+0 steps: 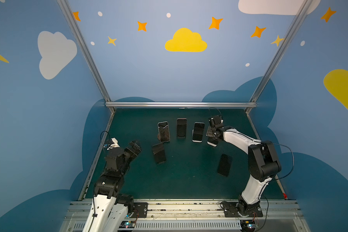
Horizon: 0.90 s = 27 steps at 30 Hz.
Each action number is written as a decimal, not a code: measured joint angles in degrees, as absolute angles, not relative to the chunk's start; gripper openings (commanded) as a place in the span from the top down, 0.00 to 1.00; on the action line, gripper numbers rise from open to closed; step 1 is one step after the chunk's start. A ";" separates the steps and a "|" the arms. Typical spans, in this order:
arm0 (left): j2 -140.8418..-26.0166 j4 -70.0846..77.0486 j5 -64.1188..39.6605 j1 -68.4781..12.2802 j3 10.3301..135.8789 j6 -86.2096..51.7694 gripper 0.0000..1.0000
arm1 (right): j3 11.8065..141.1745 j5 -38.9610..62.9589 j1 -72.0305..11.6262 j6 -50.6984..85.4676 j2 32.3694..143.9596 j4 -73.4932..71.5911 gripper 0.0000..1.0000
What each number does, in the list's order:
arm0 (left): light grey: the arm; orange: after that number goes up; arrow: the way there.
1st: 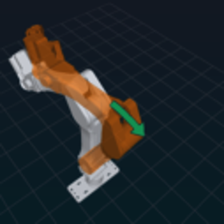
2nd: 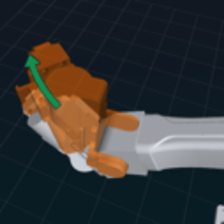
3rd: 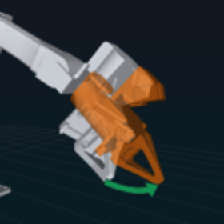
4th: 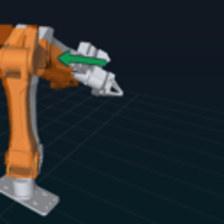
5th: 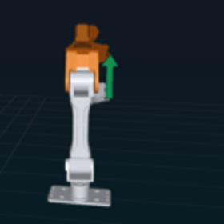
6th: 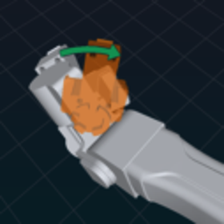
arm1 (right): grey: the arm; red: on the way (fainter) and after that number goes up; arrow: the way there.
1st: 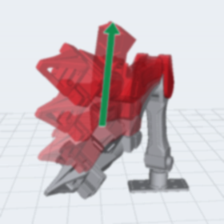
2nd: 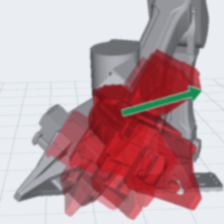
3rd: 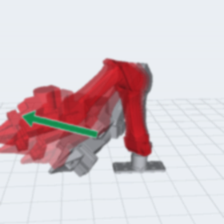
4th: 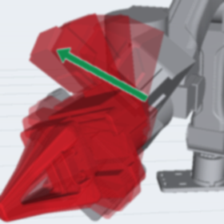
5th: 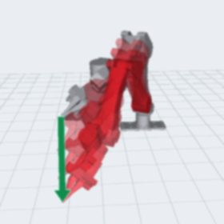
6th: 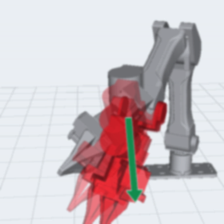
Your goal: Remove the phone from the phone stand
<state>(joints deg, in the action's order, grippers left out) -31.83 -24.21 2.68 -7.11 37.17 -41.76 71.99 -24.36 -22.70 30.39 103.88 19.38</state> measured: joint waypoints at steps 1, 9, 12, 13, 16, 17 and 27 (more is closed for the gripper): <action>-31.83 -24.21 2.63 -7.11 37.17 -41.76 0.00 | 71.99 -24.29 -22.70 30.17 103.79 19.64 0.31; -31.83 -24.18 2.37 -7.11 37.17 -41.76 0.00 | 71.99 -23.92 -22.70 29.30 103.13 20.88 0.31; -31.83 -24.18 2.20 -7.11 37.17 -41.76 0.00 | 71.99 -23.90 -22.70 29.06 102.94 20.91 0.31; -31.83 -24.18 2.20 -7.11 37.17 -41.76 0.00 | 71.99 -23.90 -22.70 29.02 102.83 20.93 0.31; -31.83 -24.16 2.15 -7.11 37.17 -41.76 0.00 | 71.99 -23.86 -22.70 28.71 102.48 21.08 0.31; -31.83 -24.16 2.15 -7.11 37.17 -41.76 0.00 | 71.99 -23.81 -22.70 28.62 102.28 21.12 0.31; -31.83 -23.66 2.00 -7.14 37.17 -41.76 0.00 | 71.31 -23.24 -22.72 28.45 101.10 21.23 0.31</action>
